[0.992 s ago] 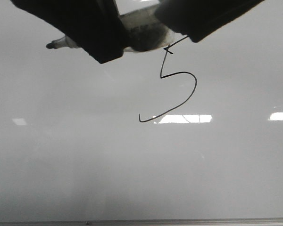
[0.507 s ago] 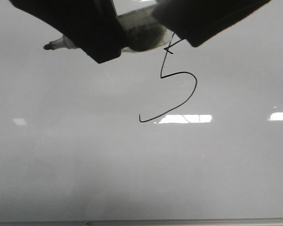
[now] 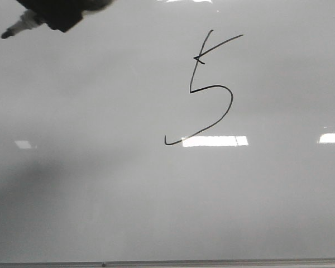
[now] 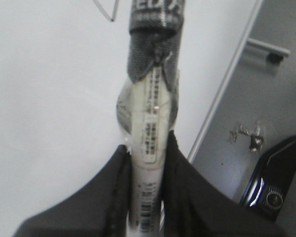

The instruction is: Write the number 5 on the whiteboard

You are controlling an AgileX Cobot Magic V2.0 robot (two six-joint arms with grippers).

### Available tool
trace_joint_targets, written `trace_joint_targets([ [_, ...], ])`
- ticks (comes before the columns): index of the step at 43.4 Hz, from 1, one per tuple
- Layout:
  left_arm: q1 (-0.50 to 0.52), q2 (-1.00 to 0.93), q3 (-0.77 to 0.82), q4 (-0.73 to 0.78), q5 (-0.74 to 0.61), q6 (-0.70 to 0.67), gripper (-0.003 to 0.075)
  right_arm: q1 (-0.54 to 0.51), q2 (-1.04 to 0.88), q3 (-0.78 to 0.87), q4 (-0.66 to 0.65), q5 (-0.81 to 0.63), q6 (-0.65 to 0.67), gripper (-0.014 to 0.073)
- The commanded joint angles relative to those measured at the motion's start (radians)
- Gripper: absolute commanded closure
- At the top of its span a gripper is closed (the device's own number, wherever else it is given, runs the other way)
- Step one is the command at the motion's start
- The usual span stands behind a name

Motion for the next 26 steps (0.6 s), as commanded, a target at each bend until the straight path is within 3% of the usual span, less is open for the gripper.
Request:
trace_joint_targets([
  [1, 0.093, -0.096, 0.047, -0.076, -0.125, -0.045, 0.0659, -0.081, -0.097, 0.047, 0.025, -0.109, 0.059, 0.037],
  [12, 0.297, -0.338, 0.313, -0.17, -0.29, -0.105, 0.0659, -0.15, -0.285, 0.162, 0.061, -0.131, 0.069, 0.0669],
  [26, 0.391, -0.523, 0.484, -0.2, -0.299, -0.105, 0.0659, -0.15, -0.303, 0.171, 0.072, -0.13, 0.069, 0.0662],
])
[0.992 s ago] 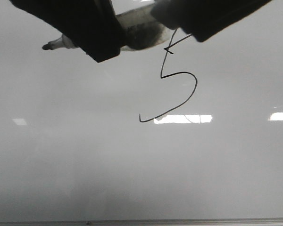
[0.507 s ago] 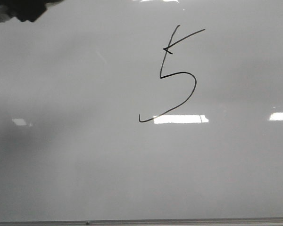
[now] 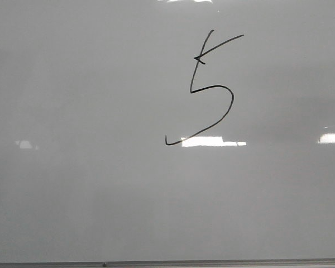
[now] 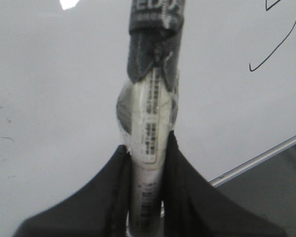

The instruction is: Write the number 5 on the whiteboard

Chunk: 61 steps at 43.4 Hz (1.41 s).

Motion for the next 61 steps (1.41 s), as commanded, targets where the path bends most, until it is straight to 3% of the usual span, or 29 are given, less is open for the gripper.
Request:
trace_joint_targets([
  [1, 0.007, -0.022, -0.016, -0.034, -0.075, -0.01, 0.0659, -0.006, 0.008, -0.025, 0.023, -0.076, 0.002, 0.0662],
  [23, 0.007, -0.023, -0.016, -0.034, -0.093, -0.01, 0.0659, -0.006, 0.008, -0.025, 0.023, -0.076, 0.002, 0.0662],
  [29, 0.007, -0.023, -0.002, -0.066, -0.198, -0.031, 0.0659, -0.006, 0.008, -0.025, 0.023, -0.076, 0.002, 0.0662],
  [32, 0.007, -0.021, 0.022, 0.034, -0.297, -0.16, 0.0659, -0.006, 0.008, -0.025, 0.023, -0.076, 0.002, 0.0662],
  [37, 0.007, 0.013, 0.05, 0.328, -0.397, -0.521, 0.0658, -0.006, 0.008, -0.025, 0.023, -0.076, 0.002, 0.0662],
  [47, 0.1, 0.178, 0.052, 0.591, -0.565, -0.86, 0.0658, -0.006, 0.008, -0.025, 0.023, -0.076, 0.002, 0.0662],
  [61, 0.222, 0.458, 0.046, 0.679, -0.76, -0.896, 0.0658, -0.006, 0.008, -0.025, 0.023, -0.076, 0.002, 0.0662],
])
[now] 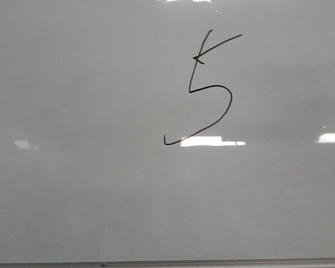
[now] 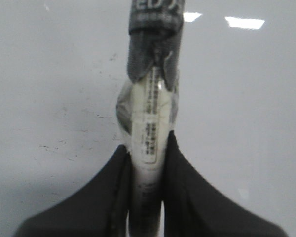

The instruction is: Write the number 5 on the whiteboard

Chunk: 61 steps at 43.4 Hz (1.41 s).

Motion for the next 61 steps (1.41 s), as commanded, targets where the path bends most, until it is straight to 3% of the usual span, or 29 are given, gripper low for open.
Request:
trace_joint_targets([
  [1, 0.013, 0.046, -0.036, 0.021, -0.134, -0.013, 0.0658, -0.006, 0.008, -0.025, 0.02, -0.074, 0.001, 0.0662],
  [12, 0.054, 0.228, -0.129, 0.079, -0.14, -0.01, 0.0658, -0.006, 0.008, -0.025, 0.02, -0.074, 0.001, 0.0662],
  [29, 0.075, 0.336, -0.23, 0.115, -0.108, -0.01, 0.0649, -0.006, 0.008, -0.025, 0.02, -0.074, 0.001, 0.0662],
  [34, 0.091, 0.333, -0.23, 0.128, -0.094, -0.01, 0.0562, -0.006, 0.008, -0.025, 0.02, -0.074, 0.001, 0.0662],
  [44, 0.094, 0.33, -0.23, 0.13, -0.077, -0.01, 0.022, -0.006, 0.008, -0.025, 0.02, -0.073, 0.001, 0.0662],
  [55, 0.089, 0.287, -0.23, 0.144, -0.038, -0.01, 0.0195, -0.006, 0.008, -0.025, 0.02, -0.073, 0.001, 0.0662],
  [61, 0.048, 0.157, -0.228, 0.157, 0.066, -0.01, 0.0195, -0.006, 0.008, -0.025, 0.02, -0.073, 0.001, 0.0662],
])
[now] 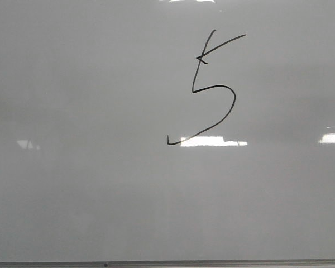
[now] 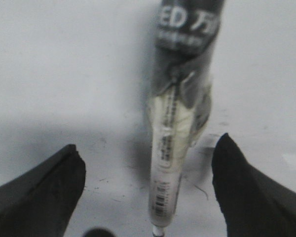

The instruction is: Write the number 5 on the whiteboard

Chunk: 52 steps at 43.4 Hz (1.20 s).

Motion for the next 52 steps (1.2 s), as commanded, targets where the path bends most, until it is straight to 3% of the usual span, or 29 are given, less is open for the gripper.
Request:
trace_joint_targets([
  [1, -0.033, -0.124, -0.026, 0.002, 0.019, -0.011, 0.0195, -0.006, 0.008, -0.025, 0.02, -0.073, -0.001, 0.0662],
  [8, -0.081, -0.323, 0.012, -0.035, 0.109, -0.011, 0.0203, -0.006, 0.008, -0.025, 0.02, -0.073, -0.001, 0.0662],
  [13, -0.105, -0.497, 0.07, -0.065, 0.152, -0.005, 0.0273, -0.006, 0.008, -0.025, 0.02, -0.073, -0.001, 0.0662],
  [21, -0.113, -0.79, 0.177, -0.133, 0.273, 0.098, 0.0521, -0.006, 0.008, -0.025, 0.02, -0.073, -0.001, 0.0662],
  [29, -0.113, -1.005, 0.267, -0.147, 0.397, 0.107, 0.0741, -0.006, 0.008, -0.025, 0.02, -0.073, -0.001, 0.0662],
  [41, -0.113, -1.209, 0.299, -0.16, 0.421, 0.107, 0.0741, -0.006, 0.008, -0.025, 0.02, -0.073, -0.001, 0.0662],
  [52, -0.113, -1.227, 0.307, -0.16, 0.421, 0.107, 0.0741, -0.006, 0.008, -0.025, 0.02, -0.073, -0.001, 0.0662],
])
